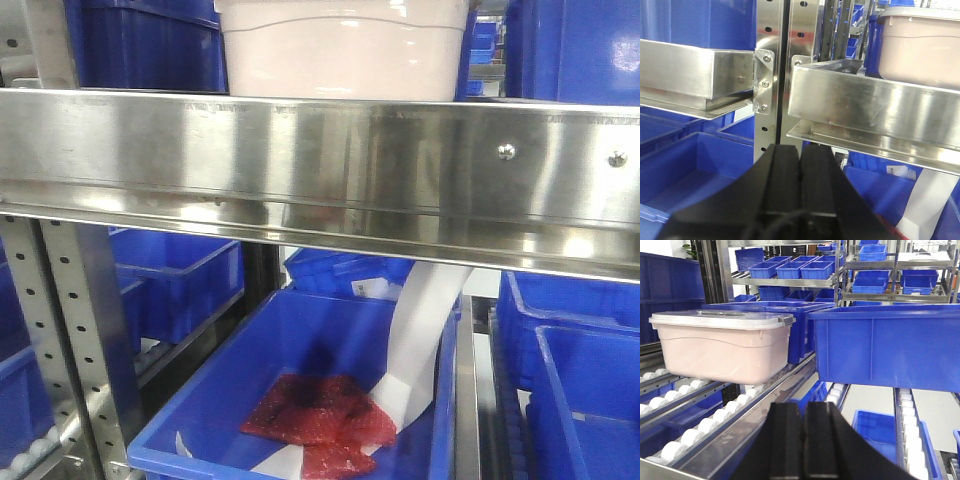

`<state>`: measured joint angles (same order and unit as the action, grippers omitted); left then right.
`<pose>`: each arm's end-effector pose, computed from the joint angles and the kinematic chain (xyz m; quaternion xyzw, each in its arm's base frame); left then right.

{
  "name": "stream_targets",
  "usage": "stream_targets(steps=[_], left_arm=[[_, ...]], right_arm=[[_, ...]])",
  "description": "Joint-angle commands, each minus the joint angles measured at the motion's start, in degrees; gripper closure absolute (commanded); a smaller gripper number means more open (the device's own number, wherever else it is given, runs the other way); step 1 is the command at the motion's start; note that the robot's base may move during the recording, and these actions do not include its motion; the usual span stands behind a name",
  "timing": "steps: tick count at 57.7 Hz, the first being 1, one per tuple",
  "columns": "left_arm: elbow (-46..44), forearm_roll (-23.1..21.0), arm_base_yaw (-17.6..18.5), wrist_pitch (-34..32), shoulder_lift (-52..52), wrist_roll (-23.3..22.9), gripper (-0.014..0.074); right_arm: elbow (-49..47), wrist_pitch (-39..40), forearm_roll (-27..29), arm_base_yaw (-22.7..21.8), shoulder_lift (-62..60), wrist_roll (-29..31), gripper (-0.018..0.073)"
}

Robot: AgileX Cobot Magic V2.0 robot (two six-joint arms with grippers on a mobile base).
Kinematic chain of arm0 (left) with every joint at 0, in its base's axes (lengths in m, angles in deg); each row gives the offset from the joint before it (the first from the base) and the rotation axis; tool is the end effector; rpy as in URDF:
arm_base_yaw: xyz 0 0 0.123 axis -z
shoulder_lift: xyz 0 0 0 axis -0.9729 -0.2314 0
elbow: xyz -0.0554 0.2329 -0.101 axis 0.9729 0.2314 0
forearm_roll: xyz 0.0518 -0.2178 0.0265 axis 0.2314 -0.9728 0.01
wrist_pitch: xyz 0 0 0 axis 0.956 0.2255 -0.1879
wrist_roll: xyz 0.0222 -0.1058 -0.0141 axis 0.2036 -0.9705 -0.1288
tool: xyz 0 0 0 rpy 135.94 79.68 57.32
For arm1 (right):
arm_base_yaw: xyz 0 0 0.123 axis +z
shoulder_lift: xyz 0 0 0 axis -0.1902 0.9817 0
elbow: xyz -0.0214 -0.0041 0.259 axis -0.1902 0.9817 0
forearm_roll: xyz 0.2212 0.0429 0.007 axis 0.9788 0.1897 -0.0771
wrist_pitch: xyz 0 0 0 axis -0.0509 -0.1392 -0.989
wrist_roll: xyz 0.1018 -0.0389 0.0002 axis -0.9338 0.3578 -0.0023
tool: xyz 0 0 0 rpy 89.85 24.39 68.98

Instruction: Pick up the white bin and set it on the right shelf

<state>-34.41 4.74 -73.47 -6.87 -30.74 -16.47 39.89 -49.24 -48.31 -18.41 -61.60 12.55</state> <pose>0.0731 -0.0043 0.2050 -0.0068 0.6883 -0.0487 0.7238 0.0776 0.0082 0.3226 0.0131 0.6878 0.0403 0.7247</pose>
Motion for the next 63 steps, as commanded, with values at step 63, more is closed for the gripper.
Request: stream_targets(steps=[63], left_arm=[[0.62,-0.42,0.11,-5.2,0.81,-0.49,0.0715]], right_arm=[[17.47,14.52,-31.29,6.9,-8.73,-26.75,0.0486]])
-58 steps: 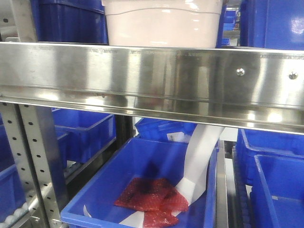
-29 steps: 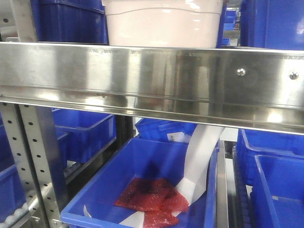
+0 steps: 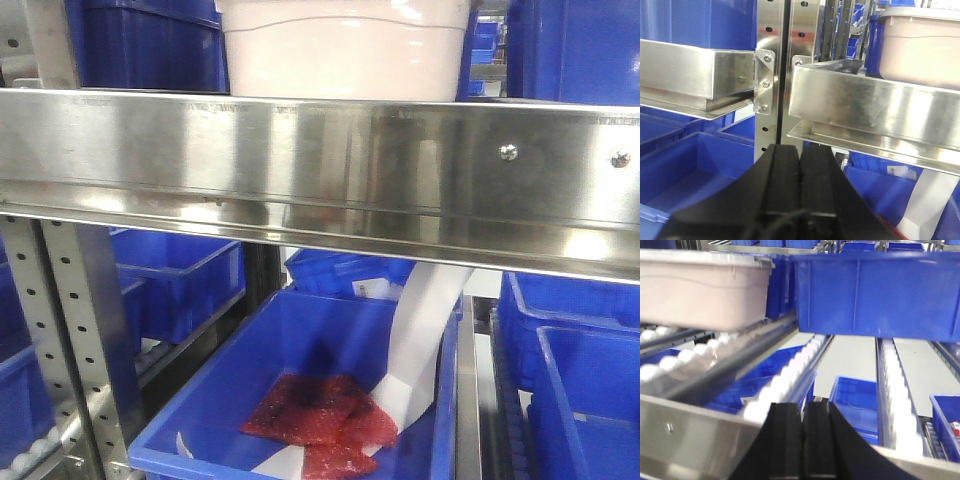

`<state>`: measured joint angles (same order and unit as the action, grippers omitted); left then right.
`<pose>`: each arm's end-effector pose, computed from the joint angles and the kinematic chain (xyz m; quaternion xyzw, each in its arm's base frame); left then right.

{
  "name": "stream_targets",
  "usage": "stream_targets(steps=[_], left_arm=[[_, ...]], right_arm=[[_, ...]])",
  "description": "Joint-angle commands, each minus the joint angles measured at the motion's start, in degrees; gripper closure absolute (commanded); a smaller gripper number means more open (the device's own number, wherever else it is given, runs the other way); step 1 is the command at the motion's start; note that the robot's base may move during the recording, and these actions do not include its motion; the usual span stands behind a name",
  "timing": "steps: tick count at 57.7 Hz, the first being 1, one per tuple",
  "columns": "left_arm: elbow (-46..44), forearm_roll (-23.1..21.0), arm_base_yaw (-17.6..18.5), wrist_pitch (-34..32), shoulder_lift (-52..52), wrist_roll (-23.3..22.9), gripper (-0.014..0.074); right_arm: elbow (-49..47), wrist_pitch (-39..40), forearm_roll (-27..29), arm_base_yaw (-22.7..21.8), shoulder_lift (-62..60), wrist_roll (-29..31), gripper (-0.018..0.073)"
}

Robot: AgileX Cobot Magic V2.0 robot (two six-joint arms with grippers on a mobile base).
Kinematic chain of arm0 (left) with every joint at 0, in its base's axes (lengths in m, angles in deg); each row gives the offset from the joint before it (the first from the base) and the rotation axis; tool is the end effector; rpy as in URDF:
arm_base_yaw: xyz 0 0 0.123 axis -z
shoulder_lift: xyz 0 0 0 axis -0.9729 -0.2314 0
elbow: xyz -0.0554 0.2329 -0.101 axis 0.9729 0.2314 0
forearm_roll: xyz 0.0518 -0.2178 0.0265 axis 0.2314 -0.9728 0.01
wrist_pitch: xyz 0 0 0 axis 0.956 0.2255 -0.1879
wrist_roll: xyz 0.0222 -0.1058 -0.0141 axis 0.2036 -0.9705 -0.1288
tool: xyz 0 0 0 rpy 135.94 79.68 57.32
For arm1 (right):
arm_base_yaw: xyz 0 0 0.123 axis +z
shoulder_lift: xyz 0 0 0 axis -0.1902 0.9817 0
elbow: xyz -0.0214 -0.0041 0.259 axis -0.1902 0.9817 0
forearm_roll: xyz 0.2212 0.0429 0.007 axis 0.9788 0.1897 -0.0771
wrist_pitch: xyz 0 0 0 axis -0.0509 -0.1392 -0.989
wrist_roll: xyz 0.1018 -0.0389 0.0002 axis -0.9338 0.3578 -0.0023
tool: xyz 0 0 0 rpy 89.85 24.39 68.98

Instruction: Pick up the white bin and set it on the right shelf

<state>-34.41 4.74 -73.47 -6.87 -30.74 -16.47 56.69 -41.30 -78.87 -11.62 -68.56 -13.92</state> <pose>0.0731 -0.0043 0.2050 -0.0068 0.6883 -0.0487 0.7238 0.0790 0.0003 0.2474 0.0119 0.7169 0.0111 0.6970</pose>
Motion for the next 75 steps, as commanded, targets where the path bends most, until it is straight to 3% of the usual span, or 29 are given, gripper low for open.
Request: stream_targets(steps=[1,18,42,75], left_arm=[[0.62,-0.42,0.11,-5.2,0.81,-0.49,0.0715],[0.62,-0.42,0.11,-5.2,0.7,-0.49,0.0715],[0.62,-0.42,0.11,-5.2,0.7,-0.49,0.0715],[0.62,-0.42,0.11,-5.2,0.7,-0.49,0.0715]], right_arm=[[1.15,6.65,-0.73,0.11,-2.6,-0.28,0.0486],[11.07,10.51,0.14,-0.07,-9.87,-0.33,0.0486],[10.88,10.03,0.3,-2.71,-9.87,-0.33,0.0486],[10.88,9.97,0.3,-2.7,-9.87,-0.33,0.0486]])
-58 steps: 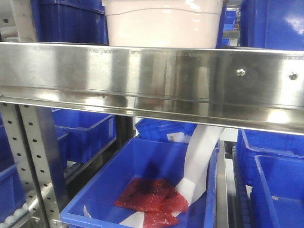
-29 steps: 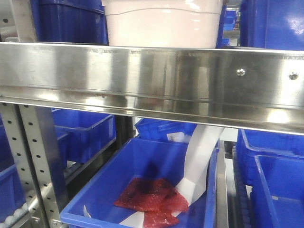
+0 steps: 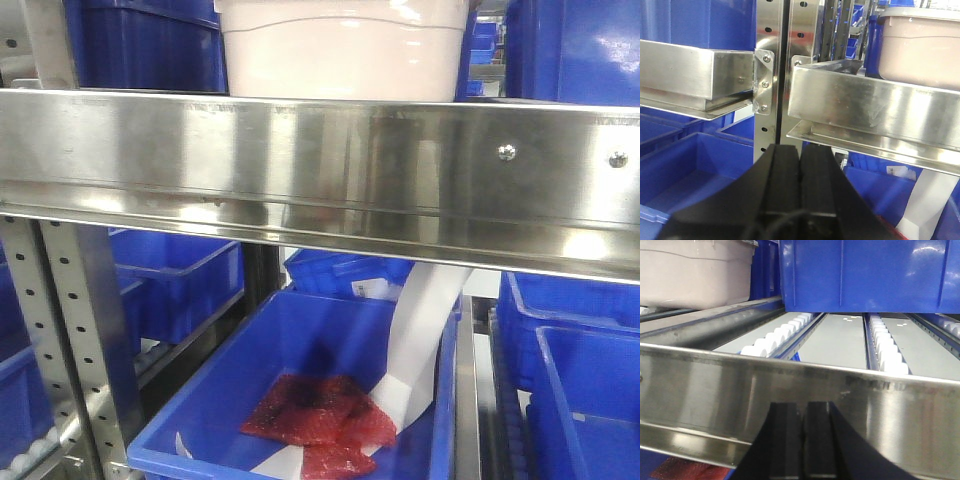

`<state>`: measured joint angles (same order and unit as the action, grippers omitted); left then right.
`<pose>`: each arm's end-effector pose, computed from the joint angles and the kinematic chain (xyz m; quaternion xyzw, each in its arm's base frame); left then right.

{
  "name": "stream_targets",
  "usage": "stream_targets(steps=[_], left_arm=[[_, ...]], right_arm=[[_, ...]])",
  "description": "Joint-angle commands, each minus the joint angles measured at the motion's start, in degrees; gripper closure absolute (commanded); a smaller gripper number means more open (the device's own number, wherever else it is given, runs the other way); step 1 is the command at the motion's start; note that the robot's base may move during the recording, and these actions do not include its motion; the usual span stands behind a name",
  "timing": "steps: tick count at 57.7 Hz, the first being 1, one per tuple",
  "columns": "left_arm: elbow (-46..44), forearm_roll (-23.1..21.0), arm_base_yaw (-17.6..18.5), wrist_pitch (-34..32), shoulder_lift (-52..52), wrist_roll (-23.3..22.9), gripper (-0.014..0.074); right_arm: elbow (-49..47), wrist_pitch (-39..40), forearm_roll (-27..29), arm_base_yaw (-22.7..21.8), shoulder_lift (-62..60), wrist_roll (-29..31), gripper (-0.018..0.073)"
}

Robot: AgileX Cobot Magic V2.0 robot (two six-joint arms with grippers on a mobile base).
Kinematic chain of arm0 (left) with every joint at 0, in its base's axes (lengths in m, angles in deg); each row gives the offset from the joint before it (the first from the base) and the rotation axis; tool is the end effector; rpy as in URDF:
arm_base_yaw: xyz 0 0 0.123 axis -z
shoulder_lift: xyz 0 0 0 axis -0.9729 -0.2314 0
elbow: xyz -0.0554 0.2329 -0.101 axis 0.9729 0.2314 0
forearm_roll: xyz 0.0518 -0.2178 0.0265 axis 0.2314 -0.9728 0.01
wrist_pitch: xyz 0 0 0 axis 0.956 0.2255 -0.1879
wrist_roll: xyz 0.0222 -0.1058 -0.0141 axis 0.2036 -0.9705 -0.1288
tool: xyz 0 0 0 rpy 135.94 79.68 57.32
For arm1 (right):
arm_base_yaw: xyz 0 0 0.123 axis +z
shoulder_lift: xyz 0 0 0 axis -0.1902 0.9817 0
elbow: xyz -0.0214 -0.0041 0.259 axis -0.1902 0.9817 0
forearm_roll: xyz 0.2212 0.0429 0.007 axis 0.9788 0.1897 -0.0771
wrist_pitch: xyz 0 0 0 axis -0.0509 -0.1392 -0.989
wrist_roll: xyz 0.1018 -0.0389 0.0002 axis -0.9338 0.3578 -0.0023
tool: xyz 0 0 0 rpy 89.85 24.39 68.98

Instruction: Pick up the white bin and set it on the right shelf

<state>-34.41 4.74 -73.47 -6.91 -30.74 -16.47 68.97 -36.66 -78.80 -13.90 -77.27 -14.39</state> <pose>0.0731 -0.0043 0.2051 -0.0068 0.6880 -0.0487 0.7240 0.0734 -0.0031 0.1971 0.0312 0.7098 -0.0012 0.7037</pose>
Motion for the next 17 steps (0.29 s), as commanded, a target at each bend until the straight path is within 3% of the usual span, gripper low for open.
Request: stream_targets(steps=[1,17], left_arm=[[0.62,-0.42,0.11,-5.16,0.7,-0.49,0.0715],[0.62,-0.42,0.11,-5.16,0.7,-0.49,0.0715]], right_arm=[[-1.41,5.34,0.24,-0.41,-1.17,0.13,0.0486],[-1.41,5.34,0.24,-0.41,-1.17,0.13,0.0486]])
